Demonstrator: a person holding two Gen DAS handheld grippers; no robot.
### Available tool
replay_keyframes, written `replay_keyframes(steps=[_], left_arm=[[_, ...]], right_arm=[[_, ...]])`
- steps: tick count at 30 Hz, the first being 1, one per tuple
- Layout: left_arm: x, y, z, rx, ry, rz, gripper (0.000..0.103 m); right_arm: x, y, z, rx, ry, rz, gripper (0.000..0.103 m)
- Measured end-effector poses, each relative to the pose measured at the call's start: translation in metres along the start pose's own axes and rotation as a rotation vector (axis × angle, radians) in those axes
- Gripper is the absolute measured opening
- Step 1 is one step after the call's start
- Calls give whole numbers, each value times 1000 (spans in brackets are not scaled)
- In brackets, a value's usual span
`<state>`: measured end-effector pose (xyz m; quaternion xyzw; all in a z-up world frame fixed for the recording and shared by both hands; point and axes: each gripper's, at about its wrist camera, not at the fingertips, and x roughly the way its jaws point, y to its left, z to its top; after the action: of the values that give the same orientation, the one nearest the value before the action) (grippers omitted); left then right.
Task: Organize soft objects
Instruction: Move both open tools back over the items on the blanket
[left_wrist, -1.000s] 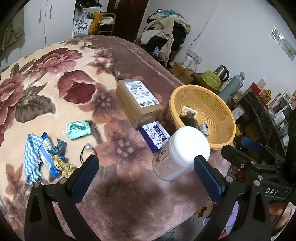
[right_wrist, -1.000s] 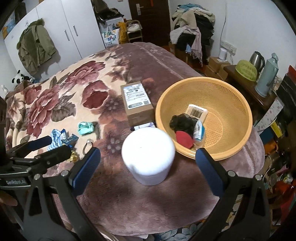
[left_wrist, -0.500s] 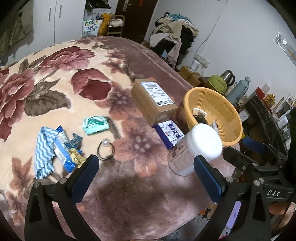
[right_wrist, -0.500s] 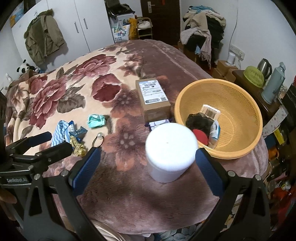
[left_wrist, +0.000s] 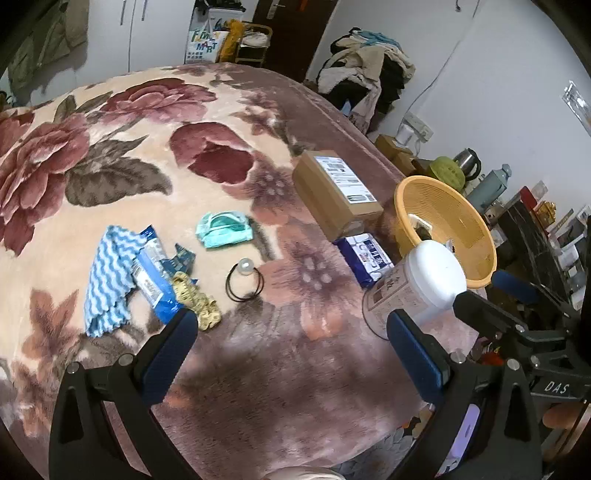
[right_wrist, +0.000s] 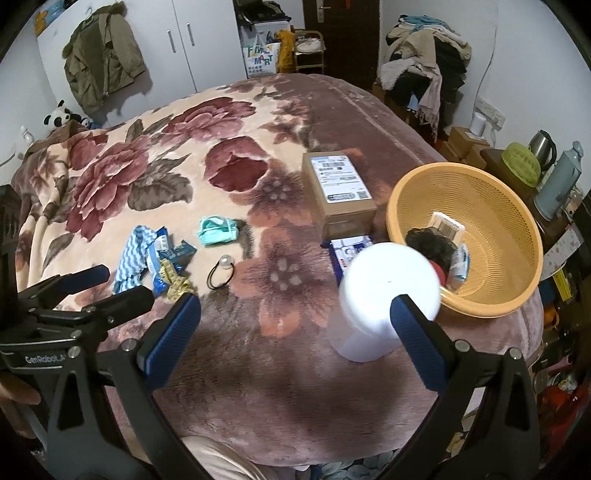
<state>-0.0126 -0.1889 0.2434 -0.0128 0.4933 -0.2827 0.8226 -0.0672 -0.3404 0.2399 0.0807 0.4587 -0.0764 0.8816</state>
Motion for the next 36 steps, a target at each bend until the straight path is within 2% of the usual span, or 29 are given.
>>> replay_keyframes(steps=[11, 36], left_arm=[[5, 31, -11, -41, 18, 20, 102], [18, 80, -30, -113, 55, 55, 102]], right_arm=[[15, 28, -4, -35, 28, 30, 103], [44, 58, -13, -65, 81, 70, 103]])
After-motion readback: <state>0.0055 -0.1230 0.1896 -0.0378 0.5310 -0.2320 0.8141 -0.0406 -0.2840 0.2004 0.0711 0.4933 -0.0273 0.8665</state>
